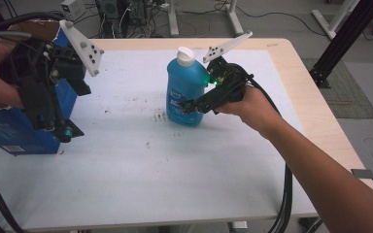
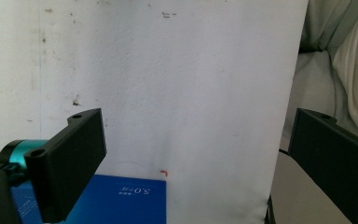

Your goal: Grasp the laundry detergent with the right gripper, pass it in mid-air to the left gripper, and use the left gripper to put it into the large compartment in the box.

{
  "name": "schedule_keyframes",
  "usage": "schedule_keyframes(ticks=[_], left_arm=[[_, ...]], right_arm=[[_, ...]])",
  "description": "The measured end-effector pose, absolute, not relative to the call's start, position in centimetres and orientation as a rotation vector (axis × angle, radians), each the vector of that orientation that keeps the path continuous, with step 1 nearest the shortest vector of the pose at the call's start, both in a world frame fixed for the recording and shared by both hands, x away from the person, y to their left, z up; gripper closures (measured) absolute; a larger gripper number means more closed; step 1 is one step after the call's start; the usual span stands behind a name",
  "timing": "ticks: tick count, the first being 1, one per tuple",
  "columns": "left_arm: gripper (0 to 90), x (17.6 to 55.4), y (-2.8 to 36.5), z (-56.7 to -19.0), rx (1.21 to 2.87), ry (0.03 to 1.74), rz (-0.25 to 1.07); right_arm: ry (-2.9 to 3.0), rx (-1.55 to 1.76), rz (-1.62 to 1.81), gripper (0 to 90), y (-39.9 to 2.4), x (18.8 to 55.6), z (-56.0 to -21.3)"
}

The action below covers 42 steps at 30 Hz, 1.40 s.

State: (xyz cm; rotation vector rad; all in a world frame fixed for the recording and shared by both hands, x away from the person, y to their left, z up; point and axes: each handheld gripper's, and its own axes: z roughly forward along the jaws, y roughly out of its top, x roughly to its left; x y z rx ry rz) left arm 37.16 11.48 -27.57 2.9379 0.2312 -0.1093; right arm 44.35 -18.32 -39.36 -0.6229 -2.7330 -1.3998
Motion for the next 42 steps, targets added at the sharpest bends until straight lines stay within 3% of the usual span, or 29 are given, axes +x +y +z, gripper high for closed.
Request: schedule_keyframes(ticks=[7, 9, 19, 29, 42], left_arm=[[4.1, 37.2, 11.4, -27.6, 2.943, 0.225, -0.108], [4.1, 37.2, 11.4, -27.6, 2.941, 0.231, -0.113], [4.1, 37.2, 11.4, -27.7, 2.943, 0.227, -0.114], [4.1, 37.2, 11.7, -27.8, 2.941, 0.232, -0.111], [4.1, 37.3, 11.8, -27.8, 2.939, 0.234, -0.115]], right_arm=[[-2.728, -0.596, -1.442, 20.4, -17.9, 44.3, -39.5], [-2.733, -0.586, -1.452, 30.2, -17.9, 44.2, -39.6], [-2.728, -0.606, -1.482, 30.4, -18.1, 44.4, -40.1], [-2.740, -0.581, -1.554, 40.4, -17.7, 44.2, -40.6], [-2.801, -0.560, -1.601, 45.2, -17.6, 43.6, -40.5]])
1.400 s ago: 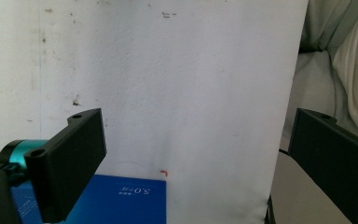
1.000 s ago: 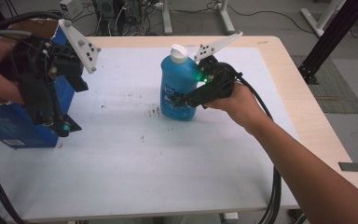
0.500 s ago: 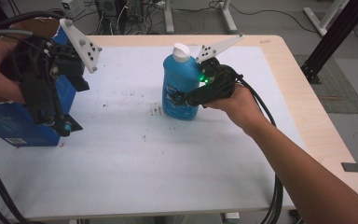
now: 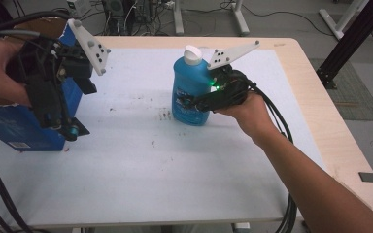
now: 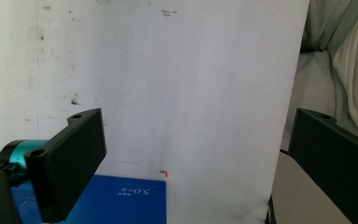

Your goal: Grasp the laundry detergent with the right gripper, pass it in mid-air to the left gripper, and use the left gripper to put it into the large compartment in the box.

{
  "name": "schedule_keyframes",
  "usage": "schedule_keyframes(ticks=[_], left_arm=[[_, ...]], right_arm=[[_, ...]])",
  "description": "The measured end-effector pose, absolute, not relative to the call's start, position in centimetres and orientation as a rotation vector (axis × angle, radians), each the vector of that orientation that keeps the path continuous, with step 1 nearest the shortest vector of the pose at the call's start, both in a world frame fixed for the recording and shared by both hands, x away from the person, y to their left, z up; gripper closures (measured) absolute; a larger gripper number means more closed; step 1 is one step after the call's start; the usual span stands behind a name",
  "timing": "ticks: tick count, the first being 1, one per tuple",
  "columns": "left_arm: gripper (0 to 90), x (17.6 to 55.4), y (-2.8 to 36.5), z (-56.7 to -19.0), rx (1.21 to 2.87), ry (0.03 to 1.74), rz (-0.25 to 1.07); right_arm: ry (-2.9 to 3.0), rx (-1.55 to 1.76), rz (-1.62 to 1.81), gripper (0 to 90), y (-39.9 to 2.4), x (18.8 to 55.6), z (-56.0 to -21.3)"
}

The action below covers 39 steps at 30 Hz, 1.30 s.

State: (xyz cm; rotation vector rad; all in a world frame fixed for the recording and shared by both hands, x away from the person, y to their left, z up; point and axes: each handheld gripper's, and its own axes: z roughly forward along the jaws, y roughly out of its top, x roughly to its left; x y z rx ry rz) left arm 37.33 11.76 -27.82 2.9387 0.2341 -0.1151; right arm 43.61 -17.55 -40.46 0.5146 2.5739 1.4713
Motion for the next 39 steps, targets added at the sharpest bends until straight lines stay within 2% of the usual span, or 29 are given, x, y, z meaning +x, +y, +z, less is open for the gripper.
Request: schedule_keyframes(ticks=[22, 39], left_arm=[[4.1, 37.1, 11.4, -25.9, 2.864, 0.237, -0.079], [4.1, 36.5, 7.6, -23.4, 2.873, 0.138, -0.074]], right_arm=[[2.666, 0.319, 1.504, 45.3, -17.9, 40.5, -36.4], [2.748, 0.132, 1.503, 45.3, -16.4, 37.9, -34.7]])
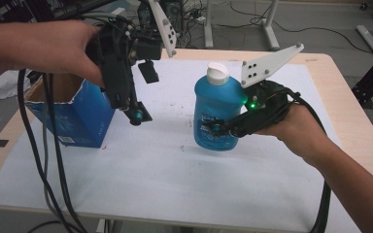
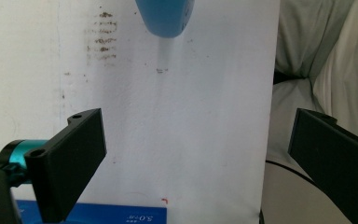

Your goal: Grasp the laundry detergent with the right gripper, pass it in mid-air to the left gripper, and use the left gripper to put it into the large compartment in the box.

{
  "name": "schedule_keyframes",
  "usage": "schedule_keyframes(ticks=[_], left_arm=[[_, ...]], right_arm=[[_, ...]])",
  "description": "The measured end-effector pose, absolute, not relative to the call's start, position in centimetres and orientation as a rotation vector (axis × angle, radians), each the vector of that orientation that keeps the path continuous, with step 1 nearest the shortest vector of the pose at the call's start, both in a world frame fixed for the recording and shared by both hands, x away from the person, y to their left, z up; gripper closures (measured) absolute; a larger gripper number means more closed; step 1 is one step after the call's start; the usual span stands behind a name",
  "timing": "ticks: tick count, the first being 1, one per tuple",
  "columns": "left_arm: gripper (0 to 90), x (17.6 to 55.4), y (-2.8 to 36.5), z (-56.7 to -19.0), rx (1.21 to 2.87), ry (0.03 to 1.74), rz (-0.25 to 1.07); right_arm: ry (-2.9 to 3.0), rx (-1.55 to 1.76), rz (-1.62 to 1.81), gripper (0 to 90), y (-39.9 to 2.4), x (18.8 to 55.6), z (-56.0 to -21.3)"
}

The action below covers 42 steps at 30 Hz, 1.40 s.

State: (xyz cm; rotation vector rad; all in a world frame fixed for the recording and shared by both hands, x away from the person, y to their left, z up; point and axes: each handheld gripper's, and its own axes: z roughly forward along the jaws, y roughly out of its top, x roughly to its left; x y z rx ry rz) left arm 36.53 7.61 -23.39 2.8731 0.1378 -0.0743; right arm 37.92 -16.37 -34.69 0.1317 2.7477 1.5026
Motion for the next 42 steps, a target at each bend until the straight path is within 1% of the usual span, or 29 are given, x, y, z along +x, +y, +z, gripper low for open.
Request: schedule_keyframes(ticks=[16, 42], left_arm=[[4.1, 36.6, 5.5, -22.7, 2.886, 0.107, -0.083], [4.1, 37.1, 3.3, -23.1, 2.894, 0.062, -0.100]], right_arm=[[2.828, -0.016, 1.447, 45.3, -12.5, 37.1, -34.1], [2.867, -0.045, 1.444, 45.3, -10.5, 36.8, -34.1]])
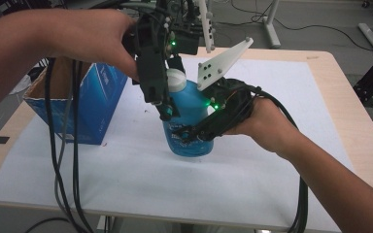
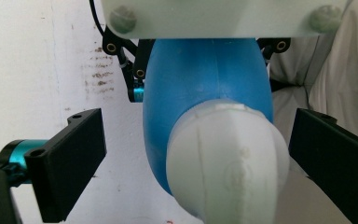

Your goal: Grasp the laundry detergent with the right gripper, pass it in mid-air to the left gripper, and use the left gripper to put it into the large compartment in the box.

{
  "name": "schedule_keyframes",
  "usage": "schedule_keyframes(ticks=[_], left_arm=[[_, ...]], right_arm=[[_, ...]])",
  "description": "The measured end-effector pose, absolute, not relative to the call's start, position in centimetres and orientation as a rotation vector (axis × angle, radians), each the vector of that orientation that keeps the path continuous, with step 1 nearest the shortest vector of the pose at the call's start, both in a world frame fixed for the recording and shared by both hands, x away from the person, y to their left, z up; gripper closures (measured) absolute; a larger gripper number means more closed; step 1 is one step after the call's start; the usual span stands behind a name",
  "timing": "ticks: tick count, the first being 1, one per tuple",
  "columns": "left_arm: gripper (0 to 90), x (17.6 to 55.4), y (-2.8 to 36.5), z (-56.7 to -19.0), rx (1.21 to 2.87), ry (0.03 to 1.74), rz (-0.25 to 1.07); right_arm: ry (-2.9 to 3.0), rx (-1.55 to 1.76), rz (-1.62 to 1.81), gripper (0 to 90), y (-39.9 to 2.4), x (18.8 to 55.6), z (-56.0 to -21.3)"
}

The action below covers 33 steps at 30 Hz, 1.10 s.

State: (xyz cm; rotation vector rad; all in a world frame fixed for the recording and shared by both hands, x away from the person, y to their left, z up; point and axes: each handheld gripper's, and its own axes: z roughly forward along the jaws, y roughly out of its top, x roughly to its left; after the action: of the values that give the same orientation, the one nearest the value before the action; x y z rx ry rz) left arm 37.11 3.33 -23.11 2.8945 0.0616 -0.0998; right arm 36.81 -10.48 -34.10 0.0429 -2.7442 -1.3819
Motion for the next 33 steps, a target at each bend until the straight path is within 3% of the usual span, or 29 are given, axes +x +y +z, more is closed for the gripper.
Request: schedule_keyframes(ticks=[8, 10, 33], left_arm=[[4.8, 37.17, 2.79, -23.46, 2.905, 0.035, -0.097], [11.6, 37.16, 2.75, -23.55, 2.907, 0.026, -0.105], [30.6, 37.18, 2.49, -23.66, 2.894, -0.027, -0.094]], right_arm=[[-2.736, 0.035, -1.376, 45.3, -10.52, 36.72, -34.00], [-2.741, 0.037, -1.376, 45.3, -10.57, 36.73, -33.98], [-2.733, 0.032, -1.395, 45.3, -10.68, 36.74, -33.92]])
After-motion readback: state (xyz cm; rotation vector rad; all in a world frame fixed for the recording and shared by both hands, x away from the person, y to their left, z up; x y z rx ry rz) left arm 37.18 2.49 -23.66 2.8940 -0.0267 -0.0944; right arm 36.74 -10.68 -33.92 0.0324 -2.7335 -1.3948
